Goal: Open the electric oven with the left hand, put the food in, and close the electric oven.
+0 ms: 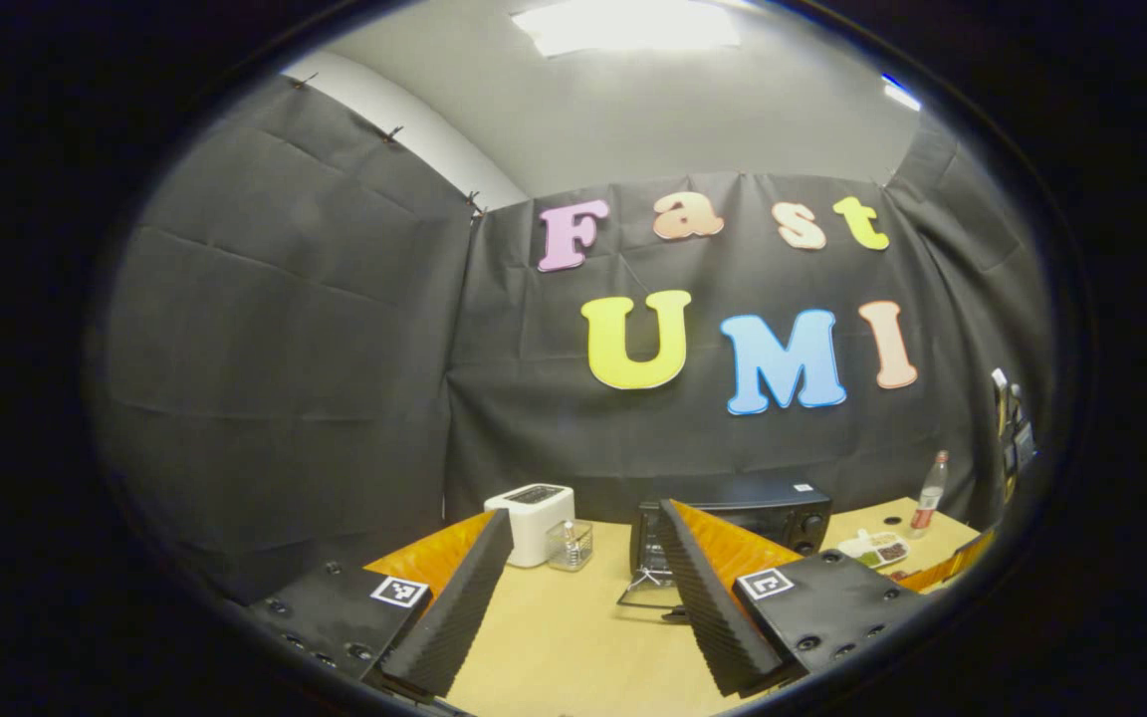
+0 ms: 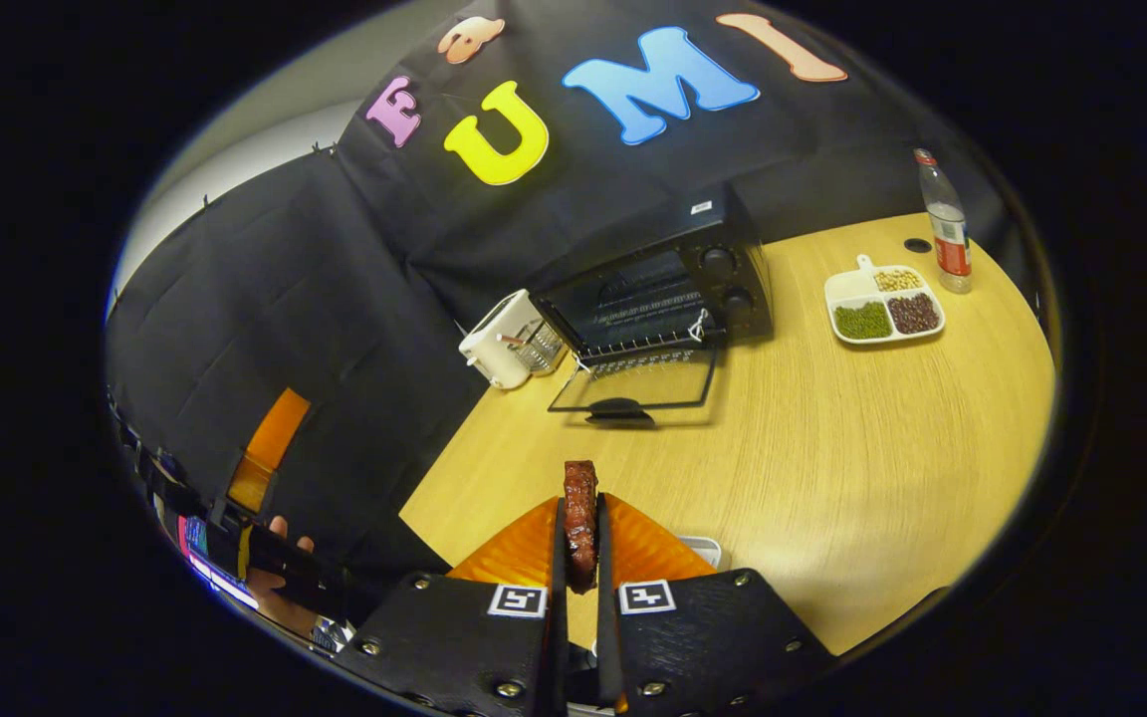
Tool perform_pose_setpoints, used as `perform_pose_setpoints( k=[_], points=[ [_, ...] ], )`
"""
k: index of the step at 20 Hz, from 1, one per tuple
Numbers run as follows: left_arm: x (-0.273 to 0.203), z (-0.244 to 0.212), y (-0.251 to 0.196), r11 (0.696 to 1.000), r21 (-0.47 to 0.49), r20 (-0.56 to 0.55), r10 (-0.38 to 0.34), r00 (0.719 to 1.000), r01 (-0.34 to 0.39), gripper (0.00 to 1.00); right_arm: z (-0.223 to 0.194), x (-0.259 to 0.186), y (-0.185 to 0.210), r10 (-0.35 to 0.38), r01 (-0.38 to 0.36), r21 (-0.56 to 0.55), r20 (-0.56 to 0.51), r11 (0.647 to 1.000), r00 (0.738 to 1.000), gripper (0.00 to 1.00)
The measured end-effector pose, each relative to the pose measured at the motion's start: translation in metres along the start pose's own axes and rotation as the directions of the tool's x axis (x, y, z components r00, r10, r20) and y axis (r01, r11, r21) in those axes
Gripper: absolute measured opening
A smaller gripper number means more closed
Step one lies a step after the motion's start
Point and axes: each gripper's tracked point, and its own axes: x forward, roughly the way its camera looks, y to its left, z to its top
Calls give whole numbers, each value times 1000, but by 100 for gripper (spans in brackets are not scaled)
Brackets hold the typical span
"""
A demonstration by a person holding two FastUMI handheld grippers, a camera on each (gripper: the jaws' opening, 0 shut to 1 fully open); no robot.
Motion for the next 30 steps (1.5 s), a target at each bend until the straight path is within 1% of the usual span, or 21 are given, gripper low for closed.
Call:
perform_pose_setpoints(
  k=[1, 5, 6, 8, 9, 10, 11, 13, 14, 16, 21, 26, 29, 30],
  points=[
    [8, 0, 3, 1000, -5, 1, -2, 1000, 2, 100, 9, 10, 3, 3, -3, 0, 13, 1000, 1000, 12],
    [48, -6, 20, 1000, -16, -7, -9, 1000, 9, 100, 44, 55, 8, -14, 13, 9, 62, 1000, 998, 12],
    [57, -8, 24, 1000, -15, -10, -11, 1000, 11, 97, 51, 67, 8, -18, 17, 17, 73, 1000, 997, 12],
    [76, -10, 33, 1000, -10, -9, -17, 1000, 17, 97, 64, 89, 12, -14, 11, 38, 92, 999, 996, 12],
    [85, -11, 37, 1000, -9, -10, -20, 1000, 19, 100, 71, 100, 13, -17, 11, 49, 105, 999, 994, 12],
    [94, -14, 41, 1000, -9, -11, -20, 1000, 20, 97, 76, 111, 14, -20, 14, 54, 119, 998, 993, 12],
    [102, -17, 46, 1000, -12, -14, -19, 1000, 19, 97, 83, 122, 13, -26, 19, 53, 131, 998, 991, 12],
    [119, -22, 53, 999, -26, -23, -24, 999, 24, 97, 93, 141, 9, -45, 39, 42, 159, 998, 986, 12],
    [127, -27, 56, 999, -33, -30, -32, 999, 31, 100, 98, 152, 6, -57, 51, 43, 169, 998, 984, 12],
    [142, -32, 61, 998, -38, -33, -46, 998, 44, 100, 106, 173, 2, -77, 67, 55, 190, 996, 979, 12],
    [172, -37, 77, 998, -10, -38, -56, 998, 56, 100, 125, 222, -24, -148, 132, 87, 219, 987, 965, 12],
    [189, -49, 95, 998, 23, -74, -51, 996, 53, 100, 134, 263, -38, -155, 130, 113, 248, 985, 956, 12],
    [198, -55, 102, 997, 51, -94, -47, 994, 52, 92, 138, 279, -46, -160, 132, 121, 268, 984, 950, 12],
    [200, -56, 102, 997, 56, -97, -48, 994, 53, 100, 140, 283, -46, -158, 126, 130, 278, 984, 948, 12]
  ],
)
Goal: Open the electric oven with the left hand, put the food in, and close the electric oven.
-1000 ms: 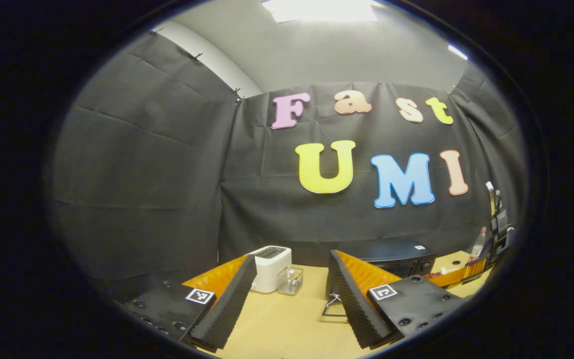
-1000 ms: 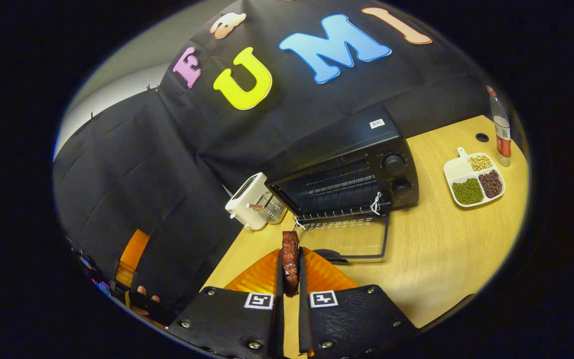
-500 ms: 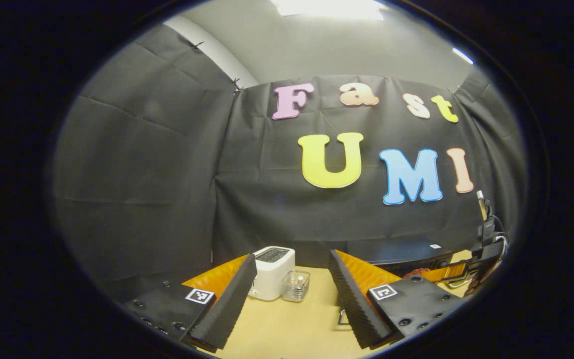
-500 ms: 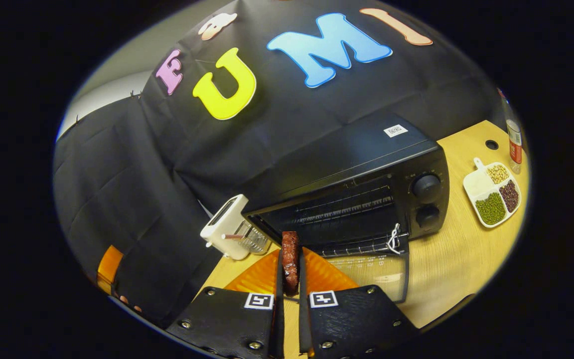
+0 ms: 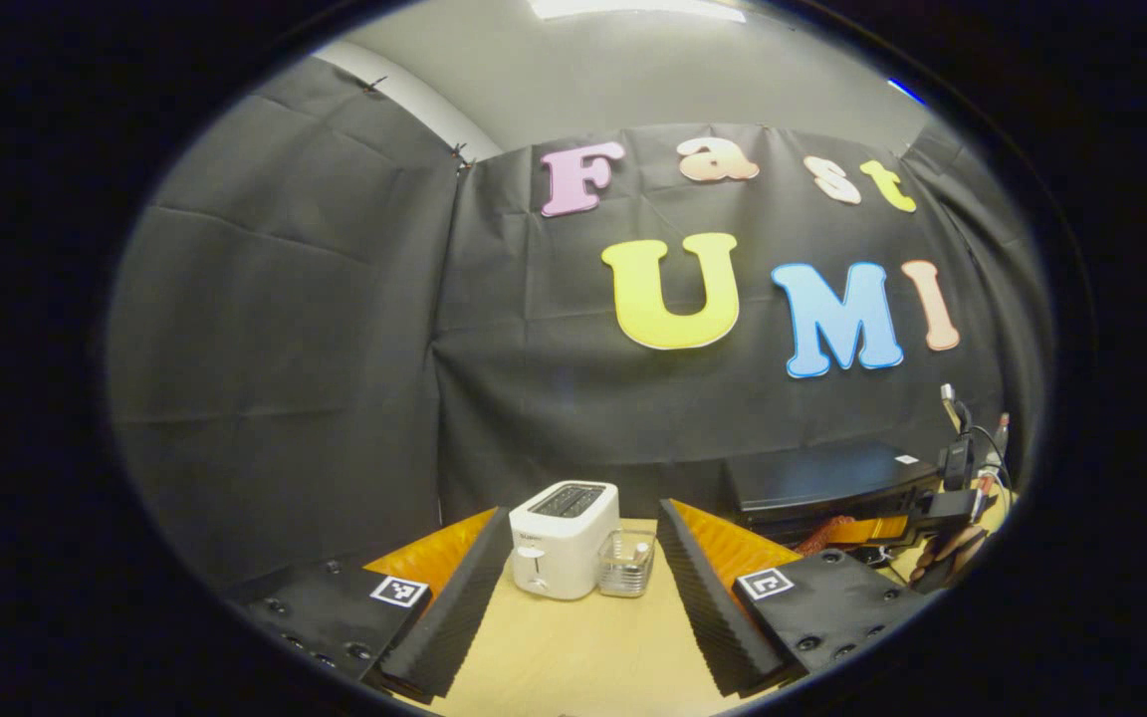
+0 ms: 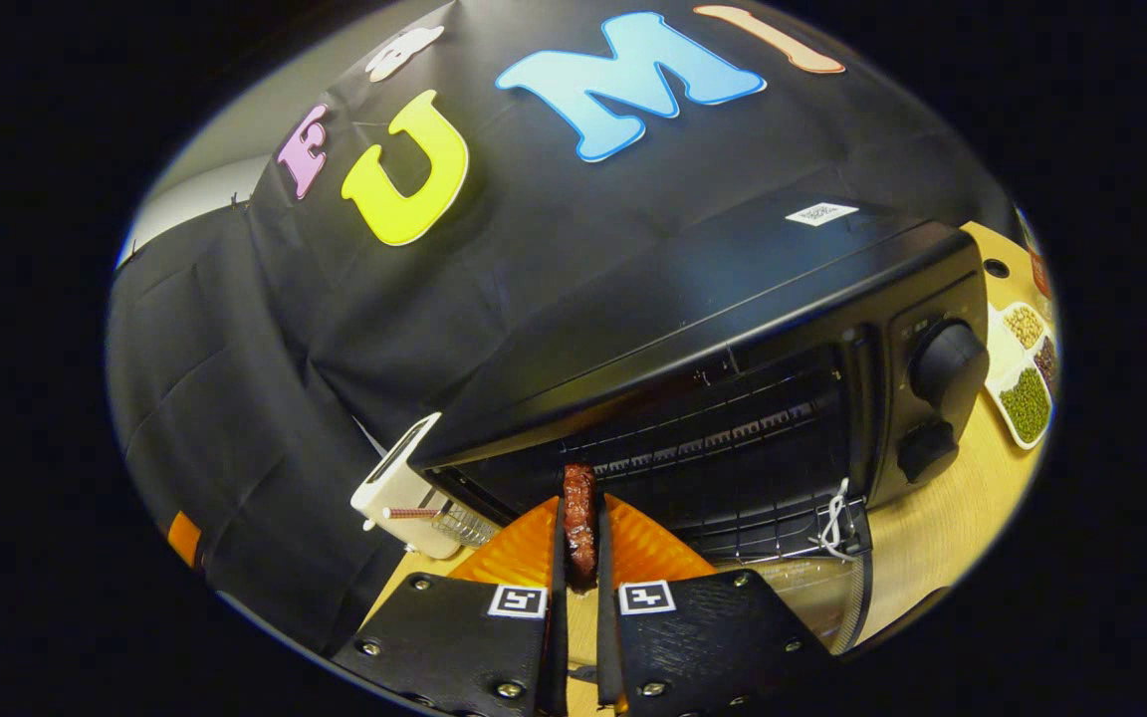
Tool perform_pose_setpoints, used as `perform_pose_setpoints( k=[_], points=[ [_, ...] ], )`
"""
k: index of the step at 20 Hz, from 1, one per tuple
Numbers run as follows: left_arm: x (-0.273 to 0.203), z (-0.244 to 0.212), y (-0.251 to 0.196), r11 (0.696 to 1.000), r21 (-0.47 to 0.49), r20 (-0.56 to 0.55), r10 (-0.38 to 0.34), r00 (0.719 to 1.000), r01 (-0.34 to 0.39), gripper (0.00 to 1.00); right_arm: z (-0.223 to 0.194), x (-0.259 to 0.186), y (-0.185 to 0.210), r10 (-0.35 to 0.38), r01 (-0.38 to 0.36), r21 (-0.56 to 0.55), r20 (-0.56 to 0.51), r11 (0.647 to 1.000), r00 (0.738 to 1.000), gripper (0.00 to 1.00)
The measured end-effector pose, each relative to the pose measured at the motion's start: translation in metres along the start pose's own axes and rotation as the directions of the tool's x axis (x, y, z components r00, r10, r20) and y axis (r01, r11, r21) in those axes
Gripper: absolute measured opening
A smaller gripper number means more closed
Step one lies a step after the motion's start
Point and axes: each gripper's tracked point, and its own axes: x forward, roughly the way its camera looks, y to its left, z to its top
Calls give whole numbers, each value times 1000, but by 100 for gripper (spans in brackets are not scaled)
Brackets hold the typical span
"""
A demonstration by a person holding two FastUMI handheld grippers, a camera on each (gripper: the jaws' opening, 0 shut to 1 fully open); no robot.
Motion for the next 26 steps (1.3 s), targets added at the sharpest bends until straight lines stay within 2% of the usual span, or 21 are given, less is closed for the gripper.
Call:
perform_pose_setpoints(
  k=[2, 3, 6, 7, 8, 10, 11, 12, 13, 14, 15, 21, 26],
  points=[
    [3, -1, -4, 1000, -1, -2, -13, 1000, 13, 97, 3, 6, -6, -14, 14, 21, 12, 1000, 1000, 12],
    [3, -1, -7, 1000, -7, -2, -20, 1000, 20, 100, 5, 9, -8, -15, 15, 34, 15, 999, 1000, 12],
    [4, -3, -13, 999, -11, -5, -35, 999, 35, 97, 9, 12, -22, -63, 62, 24, 27, 998, 998, 14],
    [4, -4, -14, 999, -13, -3, -37, 999, 37, 97, 10, 11, -32, -99, 99, 5, 30, 995, 995, 9],
    [6, -2, -16, 999, -14, -1, -40, 999, 40, 100, 8, 12, -36, -120, 120, -12, 31, 993, 992, 21],
    [5, -1, -17, 999, -16, 0, -43, 999, 43, 97, 9, 9, -48, -175, 178, -66, 41, 982, 984, 33],
    [4, 0, -20, 999, -20, 2, -45, 999, 45, 100, 13, 5, -48, -175, 180, -90, 53, 980, 983, 41],
    [3, 1, -22, 999, -23, 4, -49, 999, 49, 100, 16, 1, -46, -179, 185, -111, 66, 976, 982, 60],
    [1, 0, -25, 998, -26, 7, -53, 999, 53, 100, 20, -2, -43, -167, 177, -131, 82, 976, 983, 53],
    [-1, 2, -28, 998, -29, 11, -59, 998, 59, 100, 27, -8, -40, -169, 183, -156, 98, 971, 981, 69],
    [-3, 0, -30, 997, -30, 11, -64, 998, 64, 100, 26, -12, -35, -152, 170, -179, 107, 969, 983, 100],
    [-17, 0, -67, 992, -41, 23, -119, 993, 120, 100, 42, -77, -16, -118, 165, -312, 164, 936, 979, 98],
    [-38, -2, -99, 986, -47, 17, -161, 987, 162, 100, 63, -141, -8, -104, 190, -367, 242, 911, 965, 98]
  ],
)
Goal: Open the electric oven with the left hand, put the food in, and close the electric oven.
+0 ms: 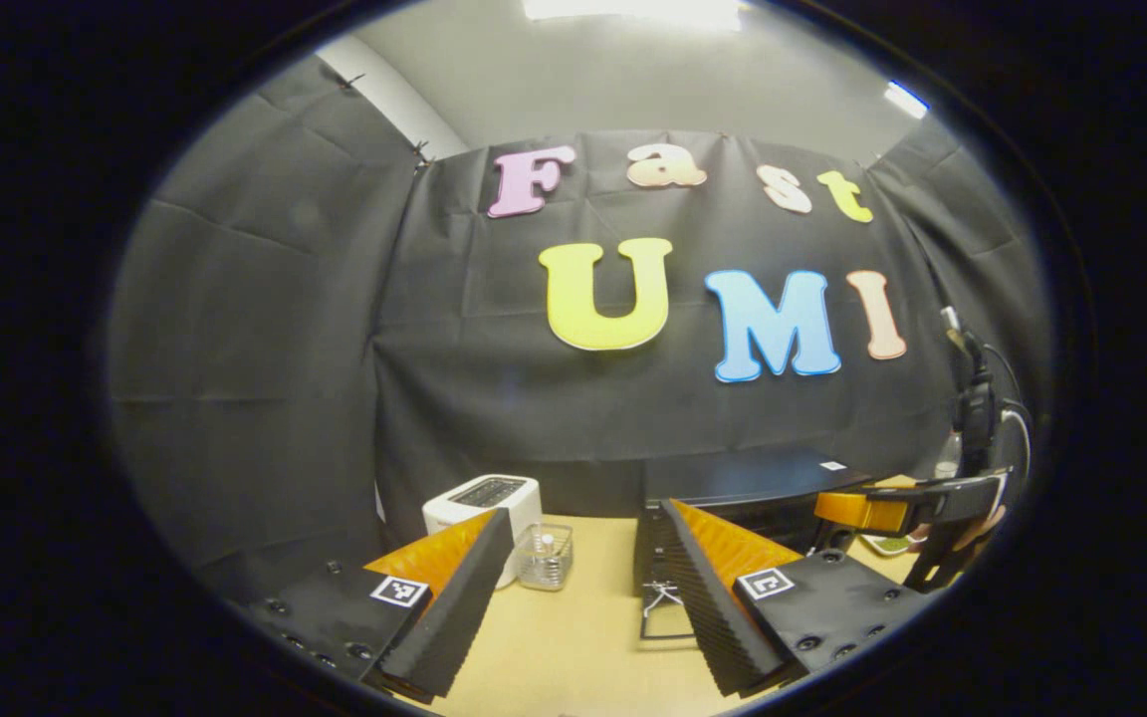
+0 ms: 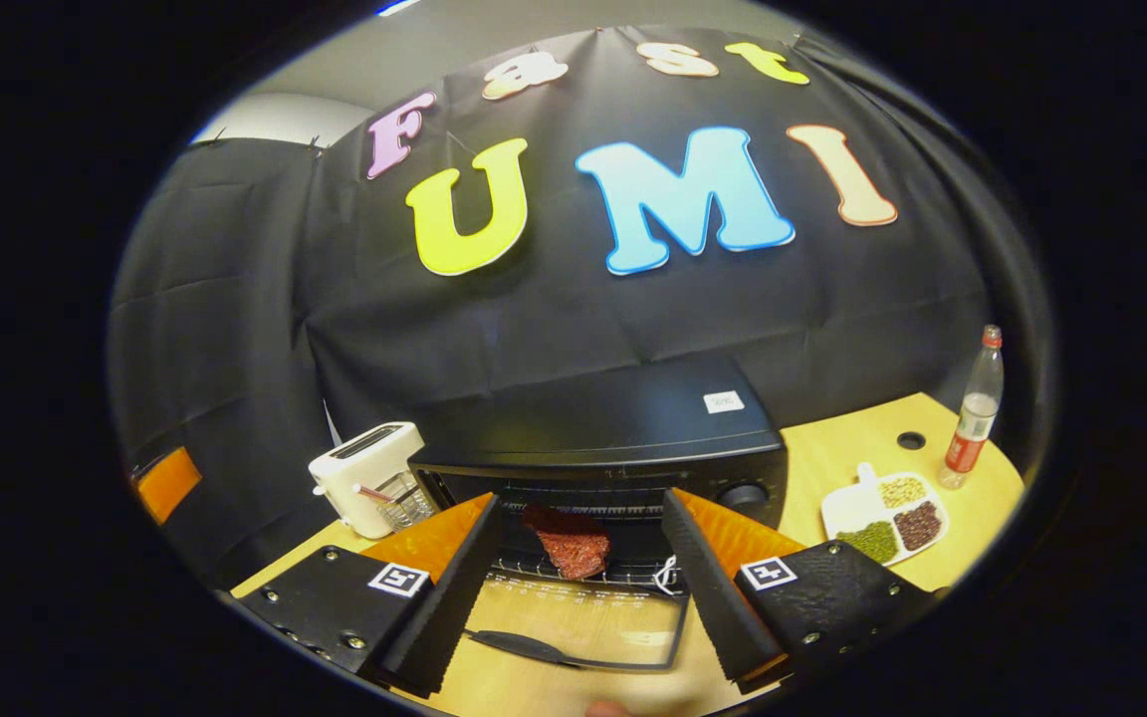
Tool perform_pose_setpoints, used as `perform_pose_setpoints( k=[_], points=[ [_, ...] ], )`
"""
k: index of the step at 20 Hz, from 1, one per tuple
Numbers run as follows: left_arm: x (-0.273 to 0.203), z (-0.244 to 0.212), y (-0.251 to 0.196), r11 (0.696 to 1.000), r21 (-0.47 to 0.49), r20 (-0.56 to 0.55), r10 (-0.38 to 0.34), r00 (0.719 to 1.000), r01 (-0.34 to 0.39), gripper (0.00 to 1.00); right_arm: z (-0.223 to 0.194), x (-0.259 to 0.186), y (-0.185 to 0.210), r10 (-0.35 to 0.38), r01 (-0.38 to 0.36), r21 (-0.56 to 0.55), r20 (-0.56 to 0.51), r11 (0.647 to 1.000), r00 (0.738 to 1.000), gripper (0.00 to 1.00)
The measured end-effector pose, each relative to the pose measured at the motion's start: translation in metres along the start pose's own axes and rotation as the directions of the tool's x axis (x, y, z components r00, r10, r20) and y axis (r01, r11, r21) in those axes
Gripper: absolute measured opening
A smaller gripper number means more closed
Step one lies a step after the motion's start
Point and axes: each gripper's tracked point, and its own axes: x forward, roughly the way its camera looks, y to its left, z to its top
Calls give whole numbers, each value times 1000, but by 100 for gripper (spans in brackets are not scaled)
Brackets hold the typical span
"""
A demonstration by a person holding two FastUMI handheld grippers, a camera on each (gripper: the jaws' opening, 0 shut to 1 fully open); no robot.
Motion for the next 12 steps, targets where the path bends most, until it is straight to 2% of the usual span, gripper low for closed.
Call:
perform_pose_setpoints(
  k=[4, 5, 6, 8, 9, 12],
  points=[
    [-10, -7, -26, 999, 5, -8, -35, 999, 35, 100, 25, -46, -12, -23, 25, -38, 64, 999, 998, 98],
    [-12, -8, -31, 999, 3, -10, -43, 999, 43, 97, 30, -57, -16, -32, 36, -45, 78, 998, 996, 98],
    [-14, -10, -38, 999, 1, -13, -52, 999, 52, 100, 33, -68, -19, -42, 47, -50, 84, 998, 996, 98],
    [-18, -14, -50, 998, 8, -20, -68, 998, 68, 97, 41, -91, -27, -62, 70, -70, 105, 995, 992, 98],
    [-20, -15, -56, 997, 11, -20, -75, 997, 75, 100, 44, -103, -31, -71, 81, -83, 115, 993, 991, 98],
    [-24, -24, -73, 995, 10, -30, -95, 995, 95, 100, 52, -133, -39, -89, 103, -98, 140, 990, 986, 98]
  ],
)
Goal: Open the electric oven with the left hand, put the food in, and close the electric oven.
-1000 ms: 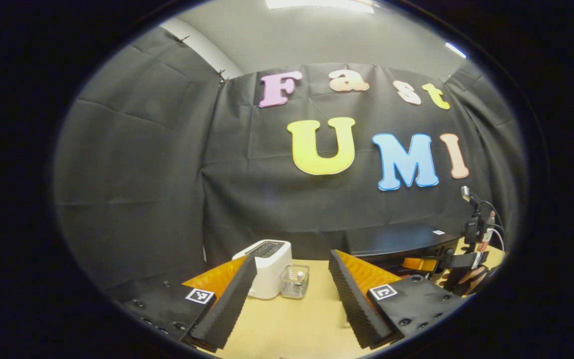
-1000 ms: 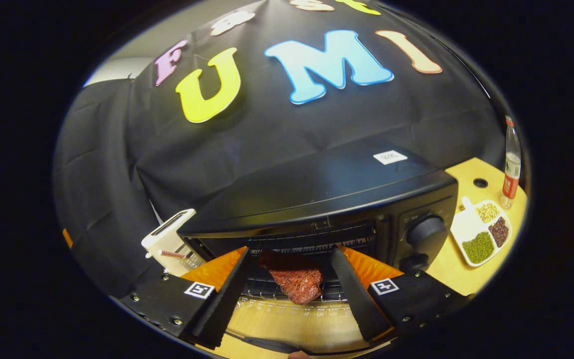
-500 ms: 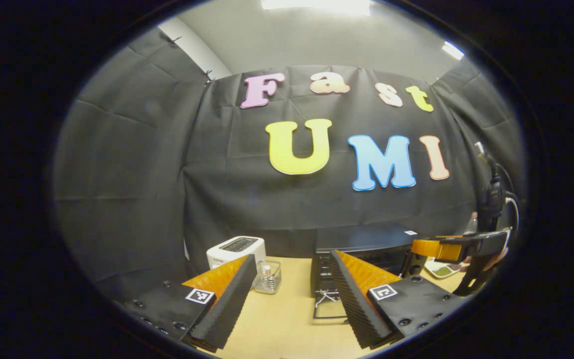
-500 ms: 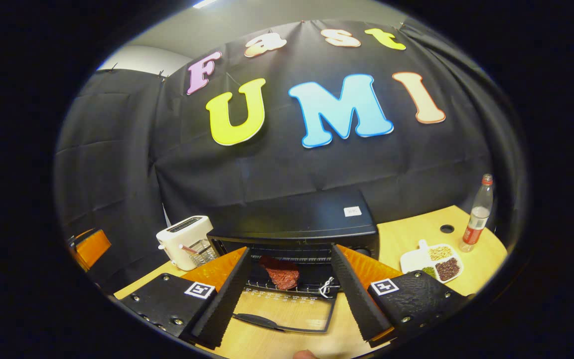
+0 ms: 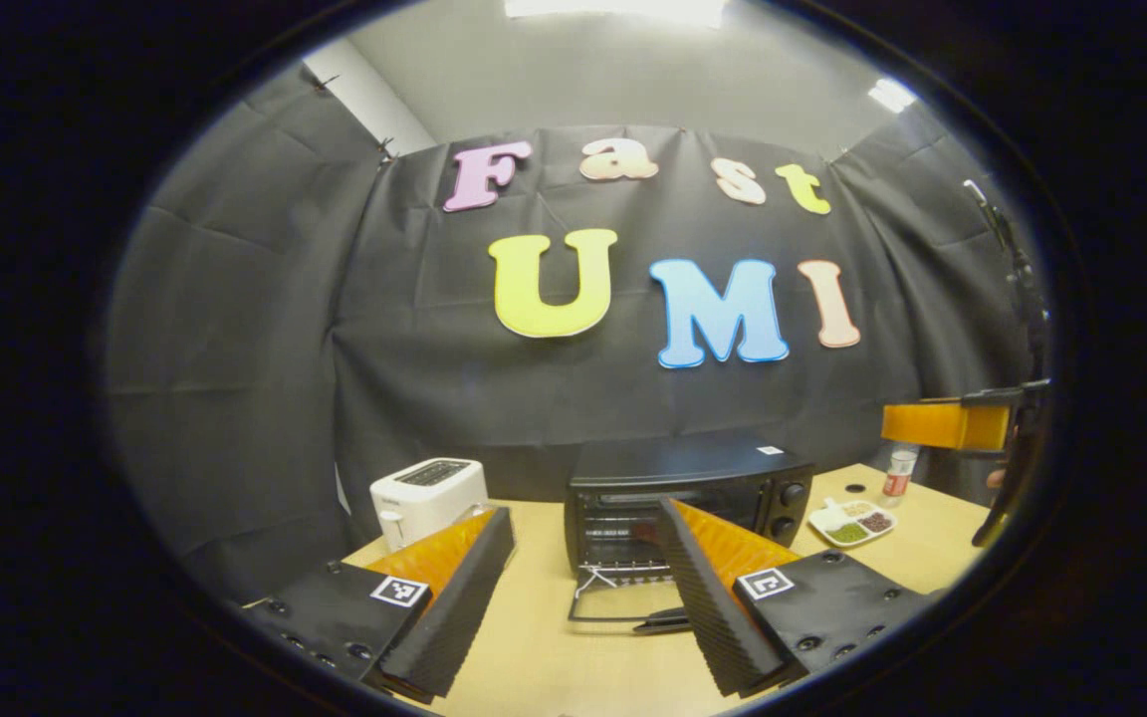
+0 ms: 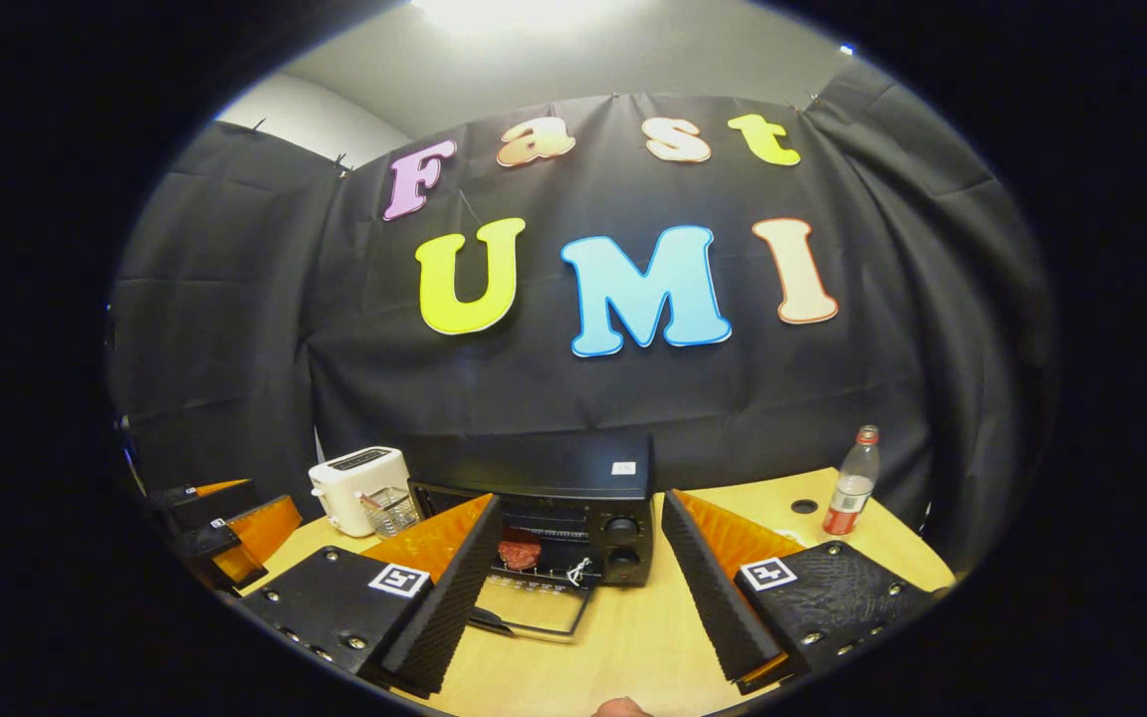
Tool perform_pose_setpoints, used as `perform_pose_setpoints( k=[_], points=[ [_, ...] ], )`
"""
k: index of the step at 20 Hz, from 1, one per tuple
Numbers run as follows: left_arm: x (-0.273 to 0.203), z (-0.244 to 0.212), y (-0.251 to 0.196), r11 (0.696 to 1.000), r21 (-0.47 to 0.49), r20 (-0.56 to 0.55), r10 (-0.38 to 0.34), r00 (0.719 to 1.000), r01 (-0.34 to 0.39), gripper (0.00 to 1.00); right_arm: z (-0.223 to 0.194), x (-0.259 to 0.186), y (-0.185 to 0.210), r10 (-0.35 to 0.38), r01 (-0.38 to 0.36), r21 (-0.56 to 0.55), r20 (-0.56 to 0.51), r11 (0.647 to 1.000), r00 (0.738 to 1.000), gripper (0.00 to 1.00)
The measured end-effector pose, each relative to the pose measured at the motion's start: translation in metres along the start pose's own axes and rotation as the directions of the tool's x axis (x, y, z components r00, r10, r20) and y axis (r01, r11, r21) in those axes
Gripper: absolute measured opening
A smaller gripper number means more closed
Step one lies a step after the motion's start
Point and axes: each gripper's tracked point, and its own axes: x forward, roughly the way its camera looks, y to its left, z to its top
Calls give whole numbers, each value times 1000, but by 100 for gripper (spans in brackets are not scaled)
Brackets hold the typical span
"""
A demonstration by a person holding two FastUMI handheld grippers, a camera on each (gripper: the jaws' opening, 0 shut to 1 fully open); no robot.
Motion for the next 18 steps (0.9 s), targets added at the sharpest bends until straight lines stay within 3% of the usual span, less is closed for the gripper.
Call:
perform_pose_setpoints(
  k=[5, 9, 18],
  points=[
    [-2, -29, -26, 1000, 21, -48, -21, 999, 22, 100, 5, -33, -22, -39, 39, -21, 8, 999, 999, 98],
    [3, -77, -50, 998, 27, -152, -49, 987, 53, 97, 8, -55, -43, -82, 82, -36, 7, 996, 997, 98],
    [28, -158, -87, 996, -20, -389, -90, 917, 89, 97, 2, -79, -89, -204, 203, -27, -34, 979, 978, 98]
  ],
)
